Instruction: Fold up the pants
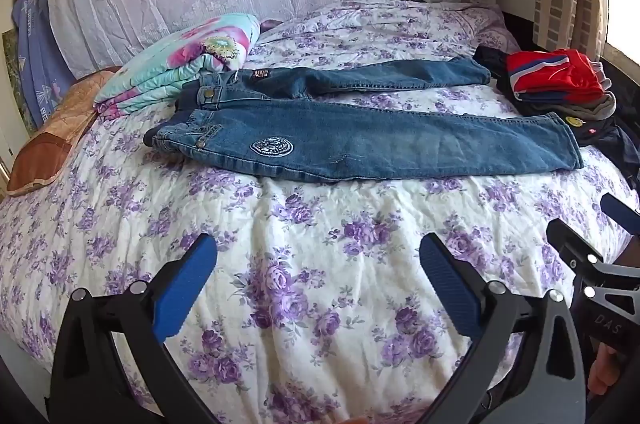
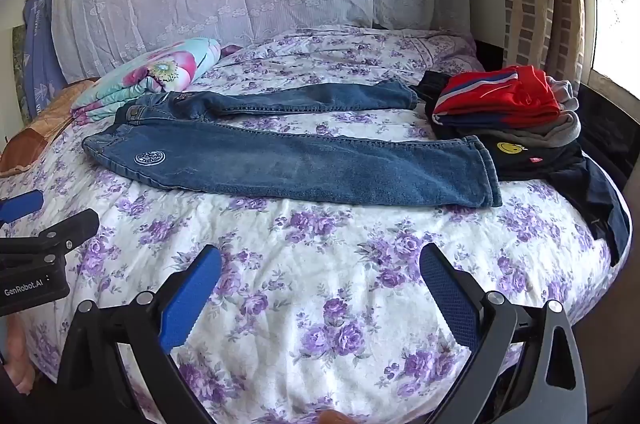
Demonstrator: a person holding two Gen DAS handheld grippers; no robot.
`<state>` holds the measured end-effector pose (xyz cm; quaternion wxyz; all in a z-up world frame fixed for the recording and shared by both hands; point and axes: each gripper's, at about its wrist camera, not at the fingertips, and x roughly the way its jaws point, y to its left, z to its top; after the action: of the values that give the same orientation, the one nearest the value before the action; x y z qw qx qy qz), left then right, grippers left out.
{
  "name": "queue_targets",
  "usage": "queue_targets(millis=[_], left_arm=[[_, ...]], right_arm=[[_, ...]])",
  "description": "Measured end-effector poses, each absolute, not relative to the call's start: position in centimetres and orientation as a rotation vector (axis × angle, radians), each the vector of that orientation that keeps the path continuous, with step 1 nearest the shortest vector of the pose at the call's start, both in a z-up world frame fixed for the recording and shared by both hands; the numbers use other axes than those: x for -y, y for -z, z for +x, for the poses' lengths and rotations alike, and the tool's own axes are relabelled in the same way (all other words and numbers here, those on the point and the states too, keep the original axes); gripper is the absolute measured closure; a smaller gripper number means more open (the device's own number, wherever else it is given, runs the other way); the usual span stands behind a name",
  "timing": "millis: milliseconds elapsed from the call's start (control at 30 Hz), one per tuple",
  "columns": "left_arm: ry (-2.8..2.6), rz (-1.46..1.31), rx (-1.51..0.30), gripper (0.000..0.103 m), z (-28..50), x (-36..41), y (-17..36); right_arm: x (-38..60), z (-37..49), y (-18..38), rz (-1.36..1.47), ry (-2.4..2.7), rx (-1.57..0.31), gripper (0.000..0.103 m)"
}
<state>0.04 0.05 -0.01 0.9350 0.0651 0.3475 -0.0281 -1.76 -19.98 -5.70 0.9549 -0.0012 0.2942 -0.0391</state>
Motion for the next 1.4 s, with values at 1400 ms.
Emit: queue_targets(millis=[1400], left_arm=[[0.052, 0.121, -0.726, 0.004, 0.16, -0.51, 0.49]], right_arm=[[19.88, -1.51, 6.16, -0.008, 0.079, -0.609, 0.003]])
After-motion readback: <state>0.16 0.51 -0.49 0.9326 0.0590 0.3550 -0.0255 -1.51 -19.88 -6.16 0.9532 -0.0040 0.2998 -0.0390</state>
